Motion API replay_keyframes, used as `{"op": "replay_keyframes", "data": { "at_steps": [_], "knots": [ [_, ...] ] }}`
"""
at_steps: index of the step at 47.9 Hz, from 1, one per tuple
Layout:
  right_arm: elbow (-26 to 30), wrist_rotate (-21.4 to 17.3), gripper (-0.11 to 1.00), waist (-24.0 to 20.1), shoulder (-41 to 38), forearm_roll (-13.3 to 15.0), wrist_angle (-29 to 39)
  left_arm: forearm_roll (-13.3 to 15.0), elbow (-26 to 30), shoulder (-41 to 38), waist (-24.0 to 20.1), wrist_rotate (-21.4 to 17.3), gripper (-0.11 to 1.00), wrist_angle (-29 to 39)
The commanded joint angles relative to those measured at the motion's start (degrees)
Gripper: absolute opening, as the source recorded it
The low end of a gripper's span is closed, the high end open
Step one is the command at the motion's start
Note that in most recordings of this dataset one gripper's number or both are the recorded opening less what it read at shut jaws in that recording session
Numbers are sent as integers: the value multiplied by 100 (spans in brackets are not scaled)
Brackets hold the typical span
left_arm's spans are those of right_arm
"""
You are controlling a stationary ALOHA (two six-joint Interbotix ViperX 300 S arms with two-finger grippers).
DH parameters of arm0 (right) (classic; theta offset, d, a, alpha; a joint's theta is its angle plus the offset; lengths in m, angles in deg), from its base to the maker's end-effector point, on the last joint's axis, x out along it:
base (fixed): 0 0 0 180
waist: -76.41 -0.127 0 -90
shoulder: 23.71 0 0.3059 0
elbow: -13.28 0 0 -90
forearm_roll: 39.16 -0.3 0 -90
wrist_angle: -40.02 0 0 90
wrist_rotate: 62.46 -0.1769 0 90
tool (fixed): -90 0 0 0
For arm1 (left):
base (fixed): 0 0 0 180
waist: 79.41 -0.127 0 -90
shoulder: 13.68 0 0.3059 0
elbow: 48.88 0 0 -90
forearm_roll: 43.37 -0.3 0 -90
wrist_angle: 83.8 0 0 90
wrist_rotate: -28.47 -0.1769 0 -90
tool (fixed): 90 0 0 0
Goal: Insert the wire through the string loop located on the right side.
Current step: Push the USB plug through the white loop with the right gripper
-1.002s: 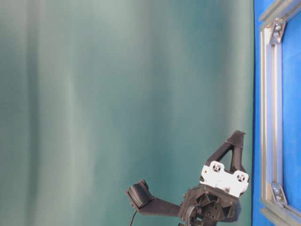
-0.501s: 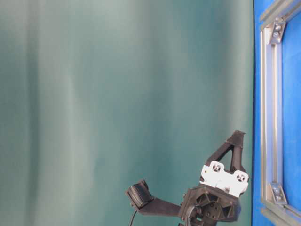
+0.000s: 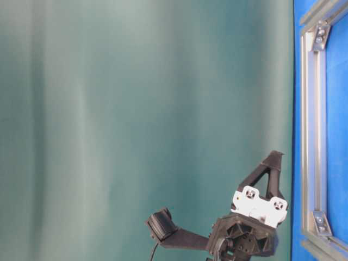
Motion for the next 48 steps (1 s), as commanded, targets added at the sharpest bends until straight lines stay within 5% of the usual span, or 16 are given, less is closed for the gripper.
{"op": "replay_keyframes", "data": {
  "at_steps": [1, 48],
  "knots": [
    [44, 9, -4, 0, -18, 0, -53, -18, 97, 176, 18, 9, 0, -62],
    [62, -26, -4, 9, -176, 0, -255, -18, 97, 176, 70, 26, 0, -158]
  ]
}}
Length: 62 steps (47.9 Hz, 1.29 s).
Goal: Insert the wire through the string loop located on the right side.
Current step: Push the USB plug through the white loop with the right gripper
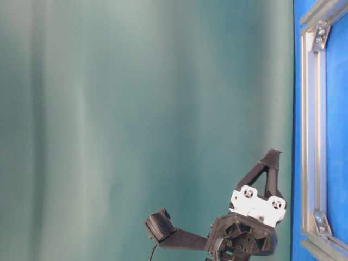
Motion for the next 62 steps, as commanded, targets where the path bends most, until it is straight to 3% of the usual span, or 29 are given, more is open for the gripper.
{"op": "replay_keyframes", "data": {
  "at_steps": [1, 29, 41, 62],
  "knots": [
    [62, -9, -4, 0, -132, -18, -211, -9, 105, 185, 26, 9, 0, -62],
    [721, -9, -4, 9, -2021, -18, -1758, -9, 97, 185, 26, 9, 0, -62],
    [1099, 26, -4, 44, -2610, -18, -1811, -9, 97, 185, 26, 0, 0, -62],
    [1134, 26, -4, 53, -2672, -18, -1837, -9, 105, 185, 158, 53, 0, -149]
  ]
}}
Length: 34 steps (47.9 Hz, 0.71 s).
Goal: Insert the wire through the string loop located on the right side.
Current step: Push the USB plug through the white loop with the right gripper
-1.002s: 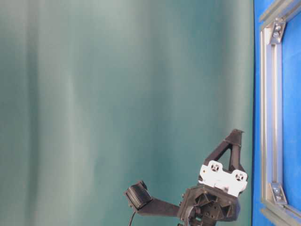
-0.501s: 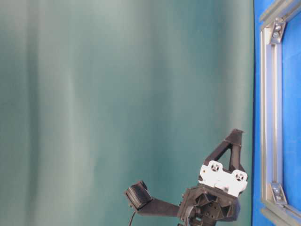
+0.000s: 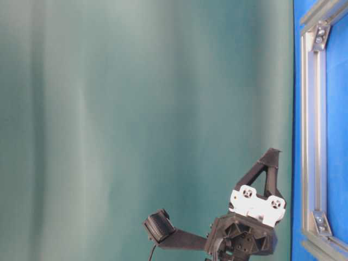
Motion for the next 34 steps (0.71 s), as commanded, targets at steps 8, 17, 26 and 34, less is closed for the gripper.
{"op": "replay_keyframes", "data": {
  "at_steps": [8, 17, 26, 34],
  "knots": [
    [88, 9, -4, 9, 26, -9, -62, -18, 123, 158, 545, 149, 0, -211],
    [88, 9, -4, 9, 26, -9, -62, -18, 149, 158, 1239, 510, 0, -229],
    [97, 9, -4, 9, 26, -9, -62, -18, 132, 149, 1890, 598, 0, -229],
    [97, 9, -4, 9, 26, -9, -70, -18, 141, 149, 2268, 598, 0, -220]
  ]
}}
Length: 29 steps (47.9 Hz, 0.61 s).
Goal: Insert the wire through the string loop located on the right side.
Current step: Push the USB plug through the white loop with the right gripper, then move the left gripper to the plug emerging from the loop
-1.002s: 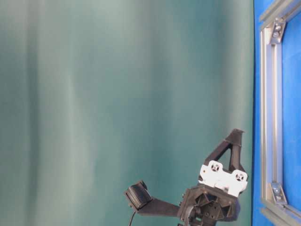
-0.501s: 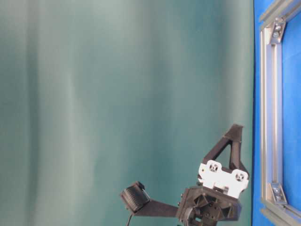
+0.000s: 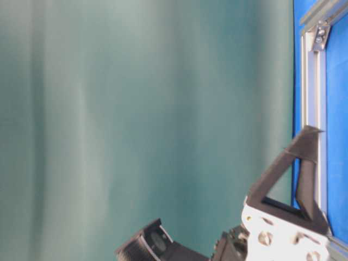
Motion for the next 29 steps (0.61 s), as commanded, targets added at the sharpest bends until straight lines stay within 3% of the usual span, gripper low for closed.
{"op": "replay_keyframes", "data": {
  "at_steps": [1, 16, 29],
  "knots": [
    [97, 9, -4, 9, 26, -9, -53, -9, 79, 149, 167, 9, 0, -44],
    [97, 9, -4, 9, 26, -9, -53, -9, 193, 105, 229, 9, 0, 26],
    [114, 9, -4, 9, 9, -9, -53, -9, 1072, -316, 149, -35, 0, 527]
  ]
}}
